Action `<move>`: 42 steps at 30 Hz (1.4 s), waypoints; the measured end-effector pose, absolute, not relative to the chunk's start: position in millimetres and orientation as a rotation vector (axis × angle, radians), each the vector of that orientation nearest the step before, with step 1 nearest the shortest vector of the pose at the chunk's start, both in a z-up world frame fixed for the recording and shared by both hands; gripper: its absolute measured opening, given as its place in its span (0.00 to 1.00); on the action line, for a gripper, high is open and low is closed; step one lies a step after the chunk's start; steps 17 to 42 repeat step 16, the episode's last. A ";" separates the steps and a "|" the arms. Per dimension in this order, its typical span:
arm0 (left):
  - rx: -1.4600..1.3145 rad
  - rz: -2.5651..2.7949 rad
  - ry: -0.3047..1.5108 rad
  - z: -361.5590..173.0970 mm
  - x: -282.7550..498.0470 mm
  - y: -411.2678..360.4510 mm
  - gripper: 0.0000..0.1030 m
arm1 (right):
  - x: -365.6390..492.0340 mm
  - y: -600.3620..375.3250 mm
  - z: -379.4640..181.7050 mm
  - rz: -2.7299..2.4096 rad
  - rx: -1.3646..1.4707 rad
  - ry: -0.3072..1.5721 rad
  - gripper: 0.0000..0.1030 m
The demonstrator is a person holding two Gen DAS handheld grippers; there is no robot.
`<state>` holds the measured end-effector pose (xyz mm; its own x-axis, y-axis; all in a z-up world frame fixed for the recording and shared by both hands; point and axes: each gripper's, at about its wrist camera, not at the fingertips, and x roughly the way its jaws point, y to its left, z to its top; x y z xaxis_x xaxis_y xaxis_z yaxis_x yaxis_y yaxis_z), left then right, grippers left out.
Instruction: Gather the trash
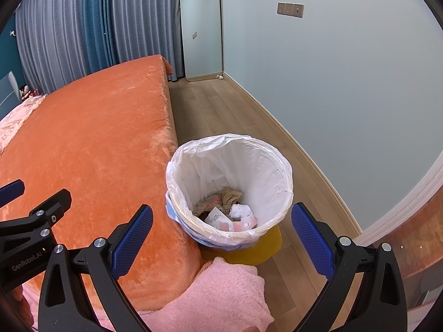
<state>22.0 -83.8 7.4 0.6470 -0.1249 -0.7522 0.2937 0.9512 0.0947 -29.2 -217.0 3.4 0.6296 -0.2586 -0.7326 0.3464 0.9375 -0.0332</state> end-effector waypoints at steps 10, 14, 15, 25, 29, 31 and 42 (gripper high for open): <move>0.228 -0.254 0.843 6.5 21.0 -86.4 0.89 | -31.3 -219.0 2.8 -0.357 0.122 0.822 0.94; 0.228 -0.265 0.851 5.4 21.6 -87.2 0.89 | -31.5 -219.3 1.4 -0.361 0.125 0.823 0.94; 0.228 -0.268 0.853 4.5 21.9 -87.4 0.89 | -31.4 -219.5 1.3 -0.360 0.125 0.823 0.94; 0.228 -0.270 0.854 4.1 21.8 -87.5 0.89 | -31.5 -219.6 1.0 -0.361 0.125 0.824 0.94; 0.228 -0.270 0.854 4.1 21.8 -87.5 0.89 | -31.5 -219.6 1.0 -0.361 0.125 0.824 0.94; 0.228 -0.270 0.854 4.1 21.8 -87.5 0.89 | -31.5 -219.6 1.0 -0.361 0.125 0.824 0.94; 0.228 -0.270 0.854 4.1 21.8 -87.5 0.89 | -31.5 -219.6 1.0 -0.361 0.125 0.824 0.94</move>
